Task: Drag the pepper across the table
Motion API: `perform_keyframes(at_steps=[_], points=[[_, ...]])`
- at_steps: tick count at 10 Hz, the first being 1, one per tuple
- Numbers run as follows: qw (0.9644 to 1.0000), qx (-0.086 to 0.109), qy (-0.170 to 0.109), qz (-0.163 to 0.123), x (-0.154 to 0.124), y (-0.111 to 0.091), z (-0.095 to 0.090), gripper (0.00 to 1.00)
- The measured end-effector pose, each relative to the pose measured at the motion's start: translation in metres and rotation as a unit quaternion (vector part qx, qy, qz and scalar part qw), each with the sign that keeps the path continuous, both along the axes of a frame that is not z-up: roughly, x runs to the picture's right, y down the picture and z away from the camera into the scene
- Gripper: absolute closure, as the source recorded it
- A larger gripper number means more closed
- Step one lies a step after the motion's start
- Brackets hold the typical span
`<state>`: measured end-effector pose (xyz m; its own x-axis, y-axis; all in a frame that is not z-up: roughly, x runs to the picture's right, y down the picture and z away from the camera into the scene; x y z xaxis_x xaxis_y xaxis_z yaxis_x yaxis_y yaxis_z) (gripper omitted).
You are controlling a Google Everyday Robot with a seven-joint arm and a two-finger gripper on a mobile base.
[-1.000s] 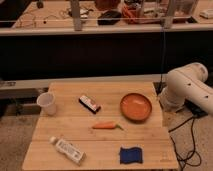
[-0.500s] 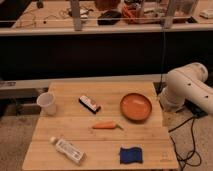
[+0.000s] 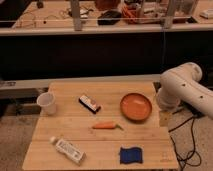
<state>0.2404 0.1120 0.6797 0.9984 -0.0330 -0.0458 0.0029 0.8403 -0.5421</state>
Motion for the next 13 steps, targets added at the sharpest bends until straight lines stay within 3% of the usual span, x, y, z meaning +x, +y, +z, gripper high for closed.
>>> perform_keyframes(at_steps=[2,4,8,13], points=[[0.9998,0.001,-0.006,-0.02,-0.02,-0.002,0.0,0.2],[0.9995,-0.001,-0.011,-0.03,-0.023,0.001,-0.001,0.2],[0.9973,0.001,-0.044,-0.058,-0.062,0.002,0.001,0.2],[0.9948,0.0,-0.061,-0.081,-0.074,0.009,0.001,0.2]])
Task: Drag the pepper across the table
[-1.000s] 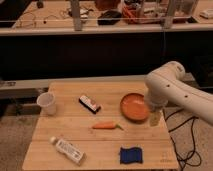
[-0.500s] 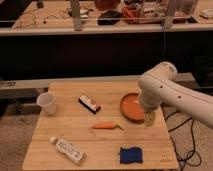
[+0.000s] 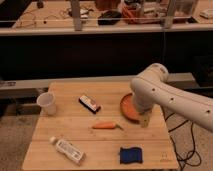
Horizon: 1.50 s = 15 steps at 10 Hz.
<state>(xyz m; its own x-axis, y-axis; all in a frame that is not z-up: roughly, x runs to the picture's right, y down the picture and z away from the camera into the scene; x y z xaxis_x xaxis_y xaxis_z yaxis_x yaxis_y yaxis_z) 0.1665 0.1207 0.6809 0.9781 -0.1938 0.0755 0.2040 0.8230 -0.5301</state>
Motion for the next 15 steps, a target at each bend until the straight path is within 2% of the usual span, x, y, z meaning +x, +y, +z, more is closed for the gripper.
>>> perform_keyframes(at_steps=[3,6,10,15], points=[[0.9996,-0.003,-0.02,-0.022,-0.02,0.005,0.004,0.2],[0.999,-0.003,-0.027,-0.034,-0.019,0.006,0.003,0.2],[0.9978,-0.002,-0.046,-0.048,-0.035,0.01,0.008,0.2],[0.9942,-0.002,-0.075,-0.077,-0.044,0.015,0.011,0.2]])
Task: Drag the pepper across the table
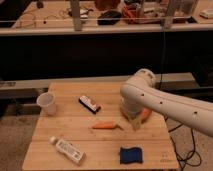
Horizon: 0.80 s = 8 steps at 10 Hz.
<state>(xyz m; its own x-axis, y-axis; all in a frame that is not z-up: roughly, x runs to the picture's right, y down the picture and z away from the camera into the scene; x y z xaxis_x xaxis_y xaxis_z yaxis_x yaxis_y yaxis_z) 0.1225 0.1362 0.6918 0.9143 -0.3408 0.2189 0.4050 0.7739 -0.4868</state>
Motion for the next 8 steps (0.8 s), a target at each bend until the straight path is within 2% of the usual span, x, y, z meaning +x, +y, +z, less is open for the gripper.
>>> perform_keyframes(at_steps=[8], points=[[0.998,0.003,-0.045,-0.043,-0.0114,0.008,0.0093,0.2]])
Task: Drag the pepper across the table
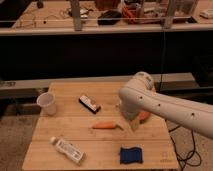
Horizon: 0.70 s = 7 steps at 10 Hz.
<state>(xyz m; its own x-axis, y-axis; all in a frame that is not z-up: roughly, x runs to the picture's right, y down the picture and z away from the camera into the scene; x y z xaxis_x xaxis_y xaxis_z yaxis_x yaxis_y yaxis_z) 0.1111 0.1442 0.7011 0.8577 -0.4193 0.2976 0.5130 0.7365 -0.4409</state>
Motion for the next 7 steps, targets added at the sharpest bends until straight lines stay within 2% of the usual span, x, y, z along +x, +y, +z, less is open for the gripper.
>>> perform_keyframes(at_steps=[7], points=[[0.9988,-0.001,-0.039,-0.031,-0.005,0.007,0.012,0.2]])
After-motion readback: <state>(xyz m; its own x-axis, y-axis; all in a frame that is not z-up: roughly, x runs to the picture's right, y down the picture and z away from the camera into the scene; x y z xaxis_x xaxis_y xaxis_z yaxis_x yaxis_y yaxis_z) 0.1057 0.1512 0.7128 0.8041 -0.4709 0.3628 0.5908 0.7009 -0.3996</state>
